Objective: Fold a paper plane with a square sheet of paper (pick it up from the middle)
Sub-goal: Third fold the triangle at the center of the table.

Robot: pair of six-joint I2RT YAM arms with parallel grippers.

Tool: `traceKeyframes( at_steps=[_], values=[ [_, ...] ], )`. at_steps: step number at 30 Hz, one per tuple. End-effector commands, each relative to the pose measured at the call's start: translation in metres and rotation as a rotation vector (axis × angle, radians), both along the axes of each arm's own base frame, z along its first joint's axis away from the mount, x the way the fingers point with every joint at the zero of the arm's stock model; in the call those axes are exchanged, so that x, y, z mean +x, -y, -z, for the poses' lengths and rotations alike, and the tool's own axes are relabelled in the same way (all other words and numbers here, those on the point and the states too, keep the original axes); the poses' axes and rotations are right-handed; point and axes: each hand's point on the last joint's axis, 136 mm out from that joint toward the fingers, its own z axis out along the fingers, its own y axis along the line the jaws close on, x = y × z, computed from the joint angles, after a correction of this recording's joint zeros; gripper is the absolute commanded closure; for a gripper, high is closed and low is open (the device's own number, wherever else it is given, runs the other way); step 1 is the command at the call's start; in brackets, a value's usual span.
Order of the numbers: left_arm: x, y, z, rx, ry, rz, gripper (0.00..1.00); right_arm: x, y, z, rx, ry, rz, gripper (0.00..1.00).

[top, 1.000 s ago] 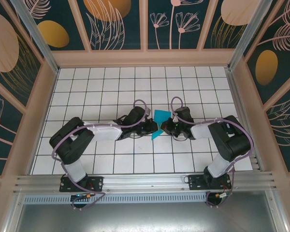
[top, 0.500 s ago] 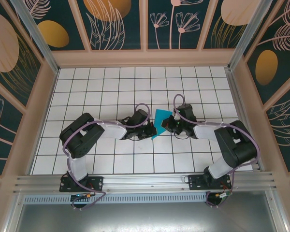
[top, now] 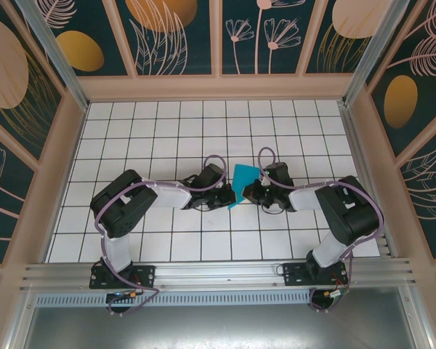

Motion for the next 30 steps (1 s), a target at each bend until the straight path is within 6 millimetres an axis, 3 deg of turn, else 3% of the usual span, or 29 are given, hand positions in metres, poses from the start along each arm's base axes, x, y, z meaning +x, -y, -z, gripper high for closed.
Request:
traceKeyframes(
  at_steps=[1, 8, 12, 18, 23, 26, 30],
  values=[
    [-0.008, -0.022, 0.032, 0.126, -0.046, -0.014, 0.98, 0.008, 0.020, 0.011, -0.030, 0.009, 0.046, 1.00],
    [-0.009, -0.024, 0.034, 0.129, -0.052, -0.018, 0.98, 0.024, 0.059, 0.007, -0.022, 0.031, 0.128, 1.00],
    [-0.009, -0.022, 0.030, 0.115, -0.042, -0.011, 0.98, 0.030, 0.070, -0.003, 0.009, 0.057, 0.147, 0.98],
    [-0.010, -0.020, 0.023, 0.093, -0.033, -0.006, 0.98, 0.031, 0.069, -0.036, 0.036, 0.135, 0.143, 0.93],
    [-0.017, -0.019, 0.012, 0.035, -0.043, -0.010, 0.96, 0.020, 0.061, -0.041, 0.040, 0.130, 0.118, 0.82],
    [-0.017, -0.016, -0.005, -0.012, -0.016, 0.000, 0.94, 0.011, 0.055, -0.038, 0.035, 0.113, 0.102, 0.77],
    [-0.005, -0.005, -0.047, -0.052, 0.081, 0.031, 0.88, 0.003, 0.045, -0.036, 0.045, 0.101, 0.082, 0.72]
  ],
)
